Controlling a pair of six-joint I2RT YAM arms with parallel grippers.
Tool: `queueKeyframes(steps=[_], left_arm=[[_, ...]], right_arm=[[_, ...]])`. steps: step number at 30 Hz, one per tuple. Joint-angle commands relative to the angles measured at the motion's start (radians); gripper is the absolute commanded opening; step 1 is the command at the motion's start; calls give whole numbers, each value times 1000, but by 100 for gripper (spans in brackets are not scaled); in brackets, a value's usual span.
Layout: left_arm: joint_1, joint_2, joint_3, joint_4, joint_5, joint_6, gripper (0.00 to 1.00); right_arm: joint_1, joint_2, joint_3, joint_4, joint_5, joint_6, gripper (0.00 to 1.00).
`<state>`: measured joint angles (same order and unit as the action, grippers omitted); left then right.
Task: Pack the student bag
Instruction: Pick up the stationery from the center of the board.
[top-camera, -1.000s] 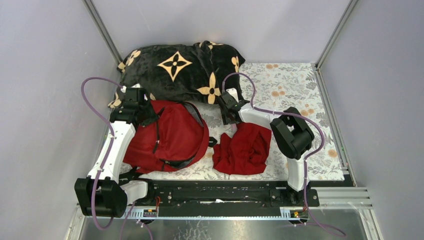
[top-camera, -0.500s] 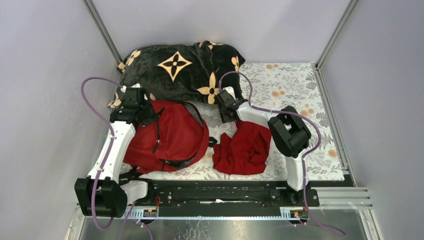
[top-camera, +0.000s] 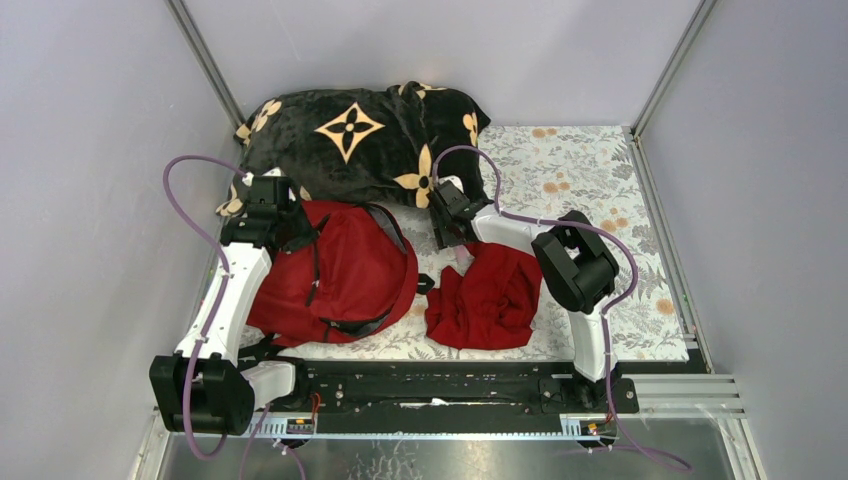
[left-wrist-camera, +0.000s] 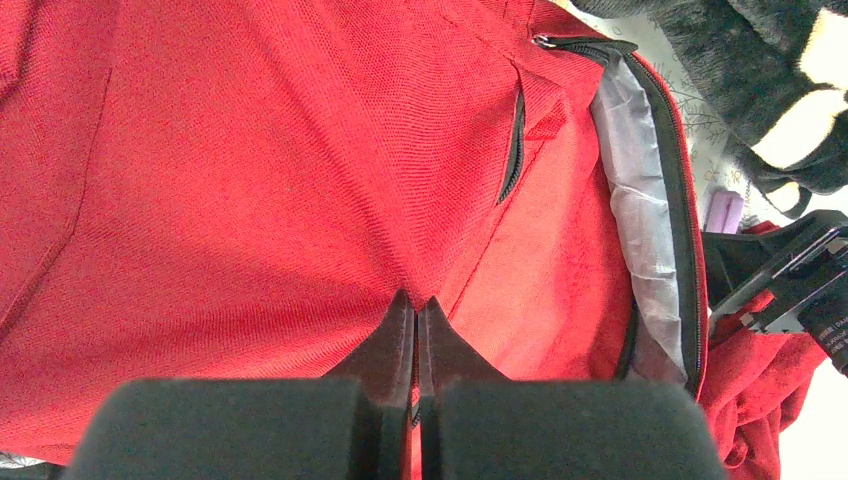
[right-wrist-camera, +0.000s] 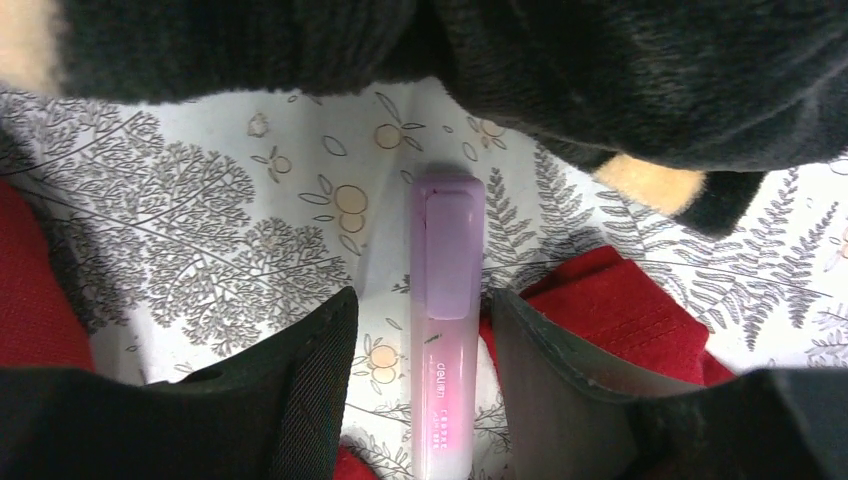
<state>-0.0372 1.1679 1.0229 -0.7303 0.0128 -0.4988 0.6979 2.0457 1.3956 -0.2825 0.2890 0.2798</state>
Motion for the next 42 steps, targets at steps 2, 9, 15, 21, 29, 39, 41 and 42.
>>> queueKeyframes(steps=[2,9,15,21,29,39,41,42], left_arm=[[3,3,-7,84,41,-17,0],[3,0,-6,86,49,-15,0],[3,-14,-12,83,41,-16,0],[3,-10,-11,84,49,-15,0],[3,-16,-9,84,45,-13,0],[3,-7,-7,87,61,-20,0],[3,-7,-7,88,67,-21,0],[3,-7,-6,88,68,-20,0]], right_arm=[[14,-44,-12,48,-74,-25,61],[15,-52,-23,83,-152,-37,70],[15,-113,-81,164,-158,-27,70],[15,-60,-32,105,-142,-43,65],[45,-46,-37,82,-81,-87,60],[68,-97,-82,92,-96,-100,53],[68,-76,-76,84,-77,-90,53],[68,-65,-72,77,-70,-89,54]])
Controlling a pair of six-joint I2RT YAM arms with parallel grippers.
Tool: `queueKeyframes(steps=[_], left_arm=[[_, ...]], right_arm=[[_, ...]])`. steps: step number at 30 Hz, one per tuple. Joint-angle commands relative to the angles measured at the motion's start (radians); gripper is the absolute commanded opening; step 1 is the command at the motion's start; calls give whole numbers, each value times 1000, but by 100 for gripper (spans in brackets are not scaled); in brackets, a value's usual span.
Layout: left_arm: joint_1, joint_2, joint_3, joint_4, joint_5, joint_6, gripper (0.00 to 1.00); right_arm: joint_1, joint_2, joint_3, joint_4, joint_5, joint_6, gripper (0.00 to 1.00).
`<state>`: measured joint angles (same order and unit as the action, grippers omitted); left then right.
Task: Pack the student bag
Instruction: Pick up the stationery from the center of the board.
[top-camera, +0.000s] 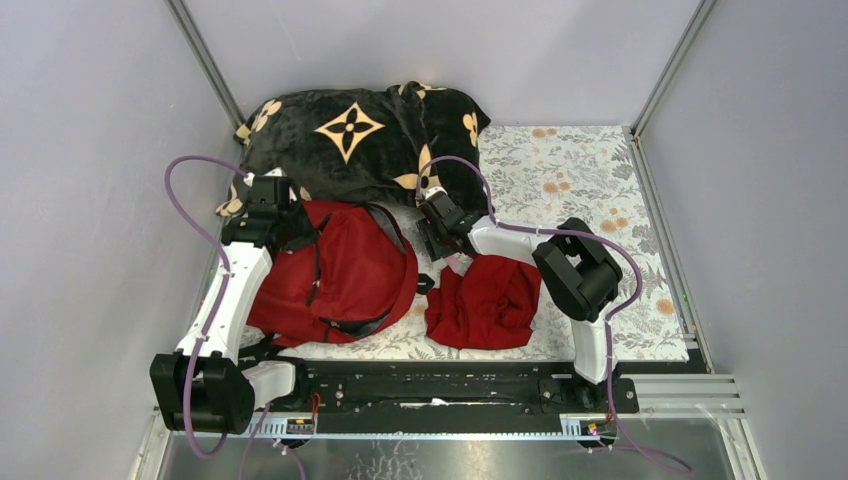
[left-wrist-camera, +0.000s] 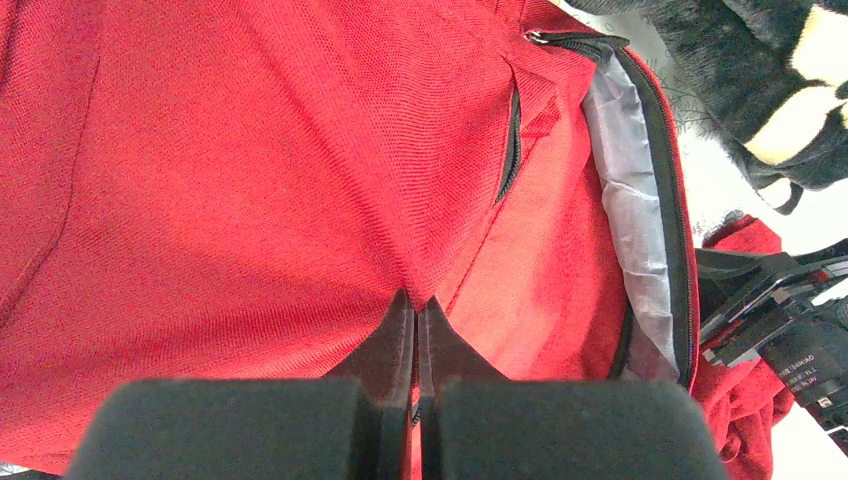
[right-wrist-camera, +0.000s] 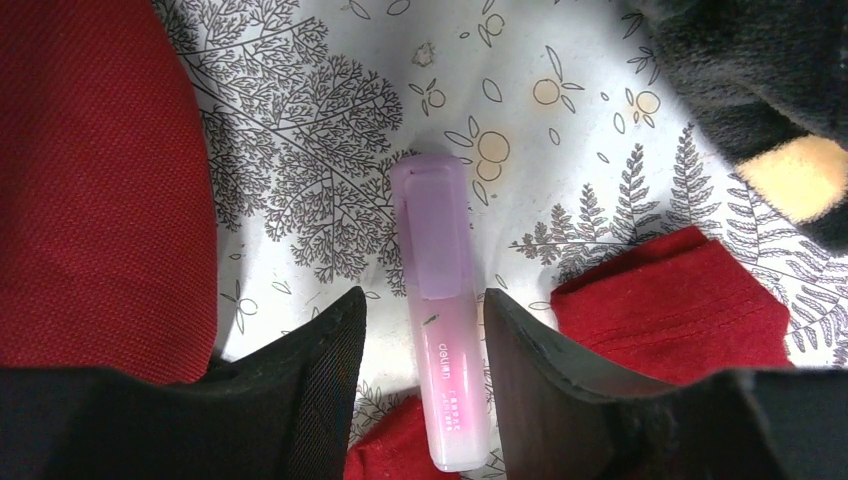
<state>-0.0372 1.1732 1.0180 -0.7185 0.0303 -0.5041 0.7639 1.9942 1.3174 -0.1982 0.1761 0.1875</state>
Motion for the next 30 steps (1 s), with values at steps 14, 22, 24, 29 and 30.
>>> queueKeyframes(steps=[14,22,24,29,30], left_arm=[[3,-18,-12,77,47,-10,0],[3,-26,-18,59,24,1,0],[3,-31,-18,58,25,3,0],[3,-37,9,42,24,13,0],[3,-39,13,42,23,12,0]], right_arm=[[2,-16,-12,-7,43,35,20],[-12,-90,123,-57,135,93,0],[-12,-116,147,-62,114,110,0],[-11,-186,166,-9,-107,197,0],[-10,-188,171,17,-180,224,0]])
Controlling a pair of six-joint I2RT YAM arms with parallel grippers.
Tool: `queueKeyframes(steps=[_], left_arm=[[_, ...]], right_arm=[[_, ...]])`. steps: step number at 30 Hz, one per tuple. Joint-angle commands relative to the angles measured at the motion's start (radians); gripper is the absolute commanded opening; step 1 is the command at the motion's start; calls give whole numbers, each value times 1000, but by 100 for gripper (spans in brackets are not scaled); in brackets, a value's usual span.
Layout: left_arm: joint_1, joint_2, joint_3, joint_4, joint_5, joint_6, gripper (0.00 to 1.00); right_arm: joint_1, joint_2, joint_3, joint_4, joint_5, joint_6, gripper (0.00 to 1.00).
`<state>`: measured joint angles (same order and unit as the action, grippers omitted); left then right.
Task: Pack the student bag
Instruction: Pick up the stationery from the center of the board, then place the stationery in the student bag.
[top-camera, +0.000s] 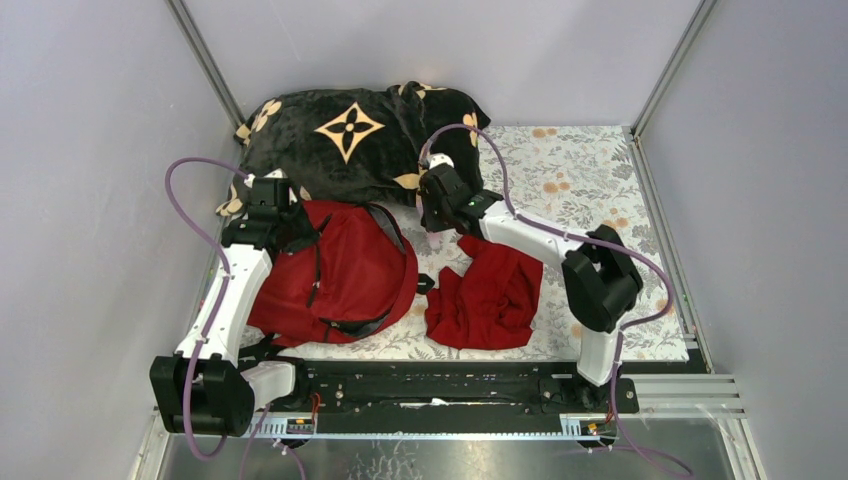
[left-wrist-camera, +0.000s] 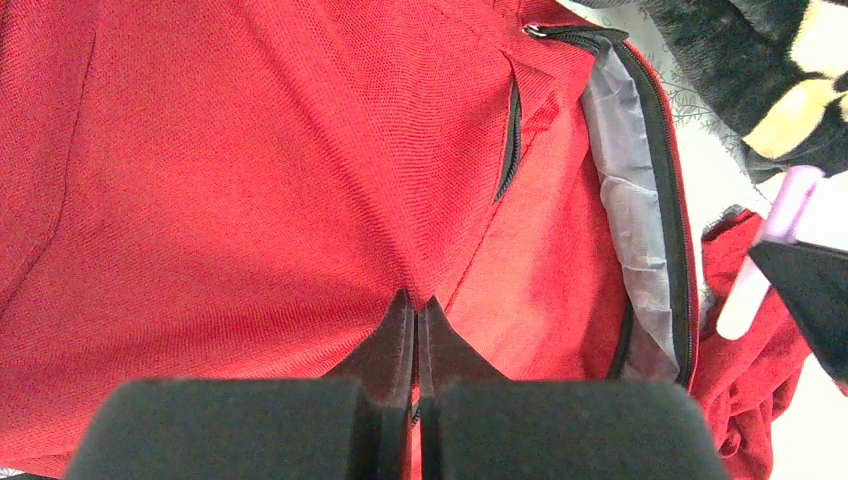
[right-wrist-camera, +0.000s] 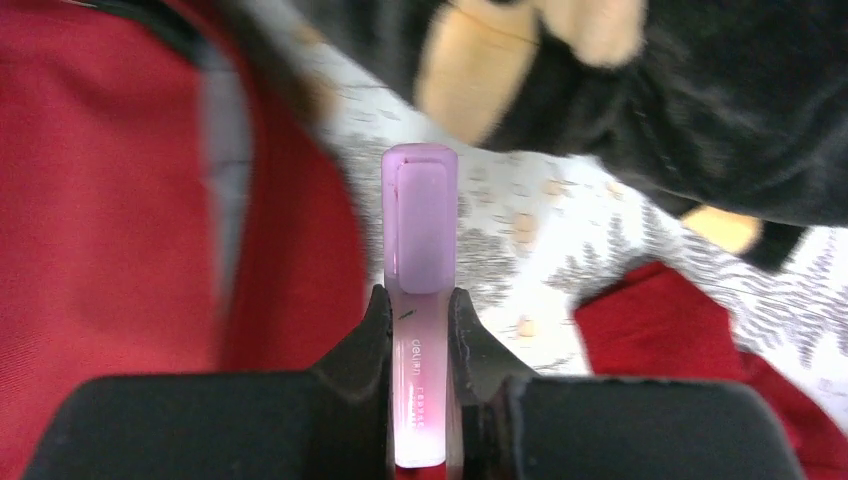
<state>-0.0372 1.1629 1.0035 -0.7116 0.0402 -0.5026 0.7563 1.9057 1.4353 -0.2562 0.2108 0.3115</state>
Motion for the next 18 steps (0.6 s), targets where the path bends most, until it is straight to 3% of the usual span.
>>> queueKeyframes(steps=[1,7,10,14,18], left_arm=[[3,-31,30,32,0,10,0],[3,-40,41,27,6,5,0],[3,-41,43,27,11,5,0],[3,-65,46,22,-36,0,0],[3,-76,50,27,-7,-2,0]], right_arm=[[3,-93,65,92,-285,128,0],[110,21,214,131,-466,215,0],[158,112,304,117,-493,236,0],[201,267,513,-26,-475,240,0],[223,351,611,-20,-521,278,0]])
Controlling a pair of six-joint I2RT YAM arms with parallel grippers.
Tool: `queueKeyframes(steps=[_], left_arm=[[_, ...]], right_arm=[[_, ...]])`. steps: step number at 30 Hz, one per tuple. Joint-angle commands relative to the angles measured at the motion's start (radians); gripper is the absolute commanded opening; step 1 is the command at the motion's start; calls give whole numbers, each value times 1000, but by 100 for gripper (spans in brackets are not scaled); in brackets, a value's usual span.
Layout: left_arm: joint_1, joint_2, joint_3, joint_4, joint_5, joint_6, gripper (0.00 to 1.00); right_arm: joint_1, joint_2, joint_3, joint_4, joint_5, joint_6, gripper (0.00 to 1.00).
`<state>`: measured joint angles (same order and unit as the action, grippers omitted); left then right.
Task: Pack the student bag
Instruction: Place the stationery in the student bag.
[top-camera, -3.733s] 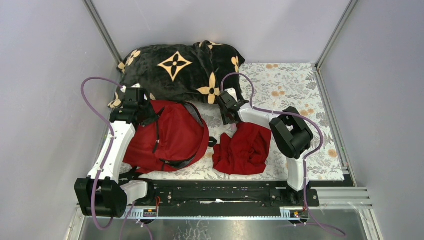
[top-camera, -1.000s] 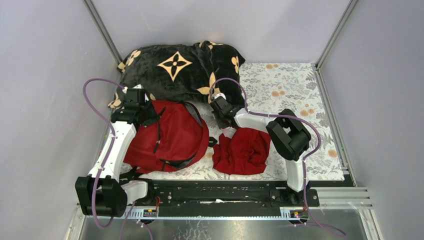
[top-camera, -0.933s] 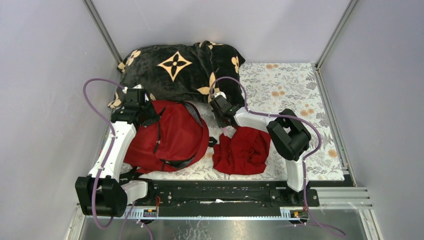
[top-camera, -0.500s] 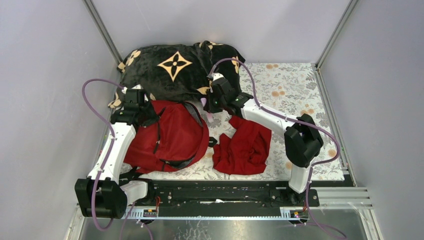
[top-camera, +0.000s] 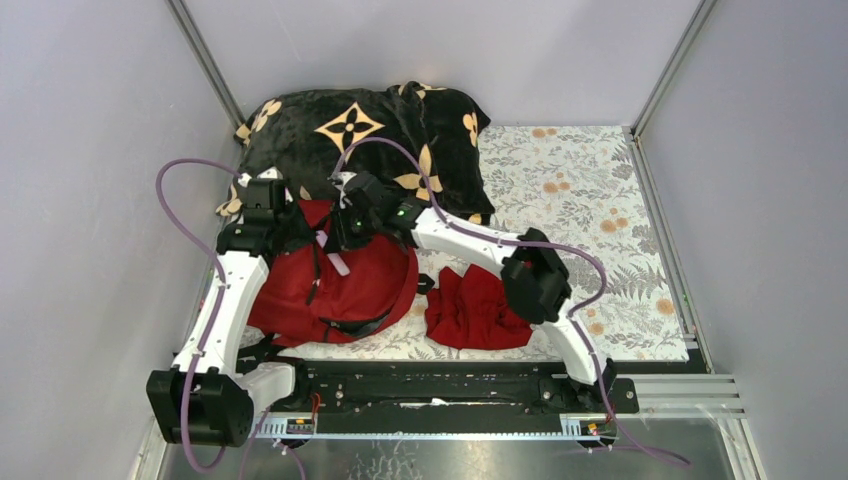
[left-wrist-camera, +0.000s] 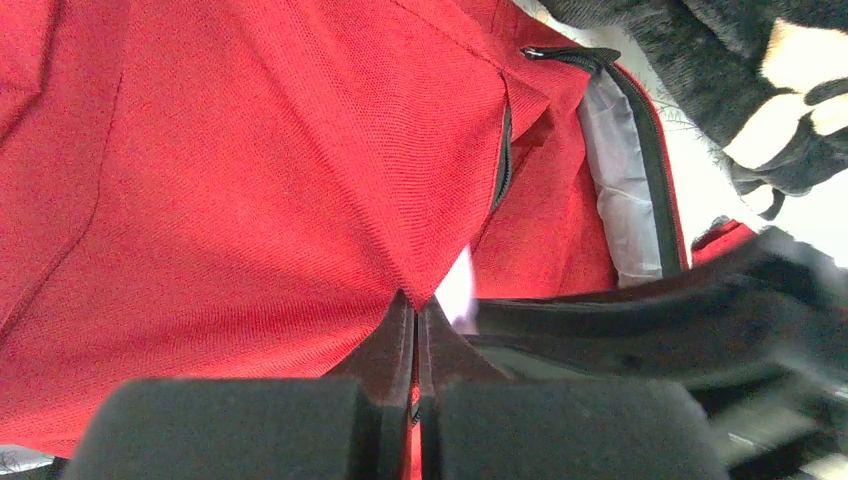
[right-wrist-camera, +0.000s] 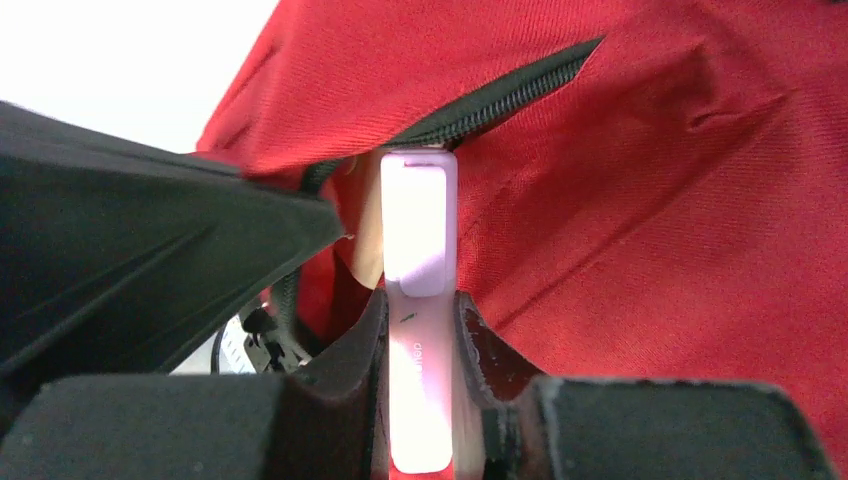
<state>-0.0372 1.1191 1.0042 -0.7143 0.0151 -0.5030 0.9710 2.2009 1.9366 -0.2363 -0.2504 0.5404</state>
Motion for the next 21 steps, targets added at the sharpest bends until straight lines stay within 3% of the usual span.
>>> queueKeyframes(steps=[1,11,14,18,19,21], left_arm=[[3,-30,48,31,28,-1,0],[3,-17,16,50,107,12,0],[3,-18,-6,50,128,11,0],[3,-5,-35,69,159,3,0],[3,0,-29,60,156,7,0],[3,-3,-30,57,135,14,0]], right_arm=[[10,76,131,-33,-67,62,0],[9,156,150,221,42,269,0],[0,168,109,383,76,370,0],[-17,288,221,492,-24,539,0],[-17,304,253,478,-41,538,2],[-16,285,218,505,-50,537,20]])
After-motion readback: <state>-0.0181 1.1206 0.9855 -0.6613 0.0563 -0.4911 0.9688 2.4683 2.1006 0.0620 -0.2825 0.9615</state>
